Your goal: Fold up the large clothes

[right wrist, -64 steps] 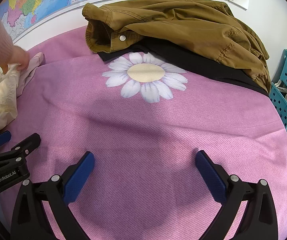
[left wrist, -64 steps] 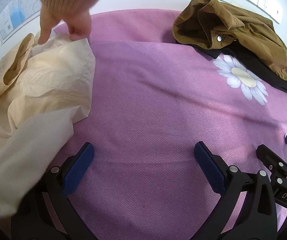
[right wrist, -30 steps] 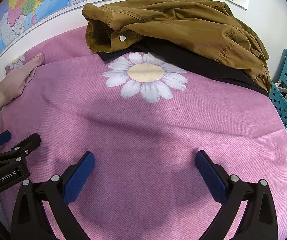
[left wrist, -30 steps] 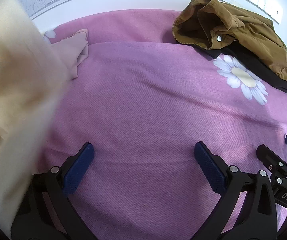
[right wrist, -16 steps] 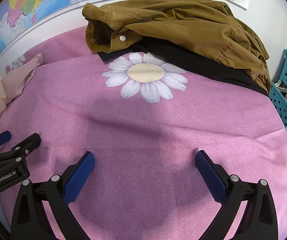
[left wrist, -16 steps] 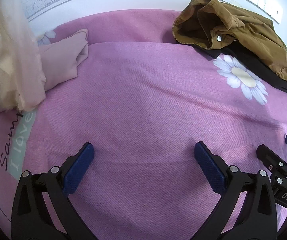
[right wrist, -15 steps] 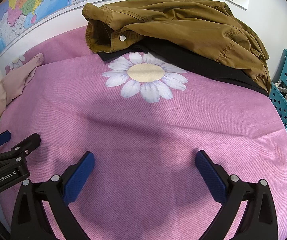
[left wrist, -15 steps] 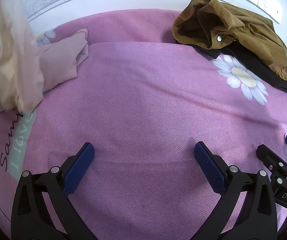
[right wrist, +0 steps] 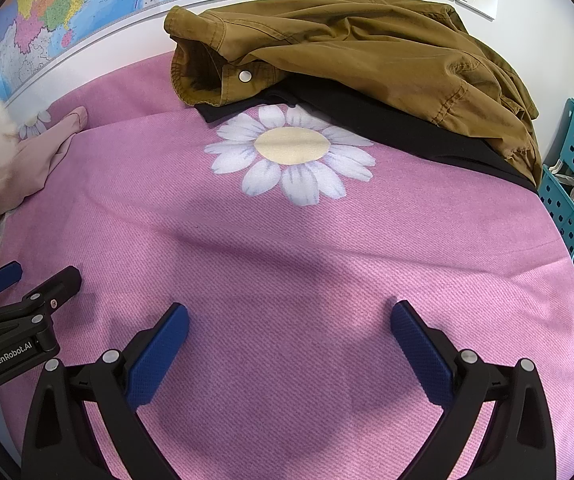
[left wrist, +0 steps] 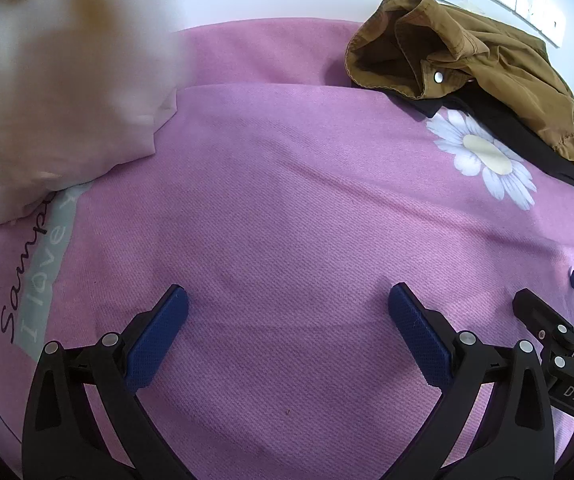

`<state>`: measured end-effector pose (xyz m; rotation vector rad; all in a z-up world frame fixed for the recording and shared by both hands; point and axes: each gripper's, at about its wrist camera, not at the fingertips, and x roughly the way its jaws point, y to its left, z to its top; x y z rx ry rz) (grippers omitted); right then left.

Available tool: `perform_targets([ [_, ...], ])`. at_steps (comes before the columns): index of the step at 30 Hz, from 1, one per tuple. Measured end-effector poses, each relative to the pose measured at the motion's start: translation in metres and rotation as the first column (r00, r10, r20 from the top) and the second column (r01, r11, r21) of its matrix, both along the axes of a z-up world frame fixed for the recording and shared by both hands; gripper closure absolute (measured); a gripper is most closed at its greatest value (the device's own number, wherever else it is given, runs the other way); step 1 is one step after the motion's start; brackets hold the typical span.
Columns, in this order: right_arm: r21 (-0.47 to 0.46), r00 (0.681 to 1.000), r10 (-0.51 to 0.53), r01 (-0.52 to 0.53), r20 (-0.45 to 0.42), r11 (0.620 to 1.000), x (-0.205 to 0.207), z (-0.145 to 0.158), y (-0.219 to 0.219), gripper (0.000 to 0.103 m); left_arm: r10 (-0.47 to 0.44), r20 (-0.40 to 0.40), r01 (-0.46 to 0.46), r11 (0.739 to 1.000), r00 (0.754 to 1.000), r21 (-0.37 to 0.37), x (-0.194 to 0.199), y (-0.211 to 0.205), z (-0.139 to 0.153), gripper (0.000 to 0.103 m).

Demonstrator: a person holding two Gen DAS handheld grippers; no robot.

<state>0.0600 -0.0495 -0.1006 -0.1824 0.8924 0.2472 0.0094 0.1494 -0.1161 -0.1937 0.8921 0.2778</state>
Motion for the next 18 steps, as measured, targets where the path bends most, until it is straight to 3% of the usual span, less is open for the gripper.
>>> perform_targets([
  [18,0.000,1.000,0.000,0.000,0.000,1.000,-0.0001,-0.0001,0.0001,0.005,-0.001,0.000,0.001,1.000,1.000,-0.001,0.0000,0.0004,0.0004,0.004],
])
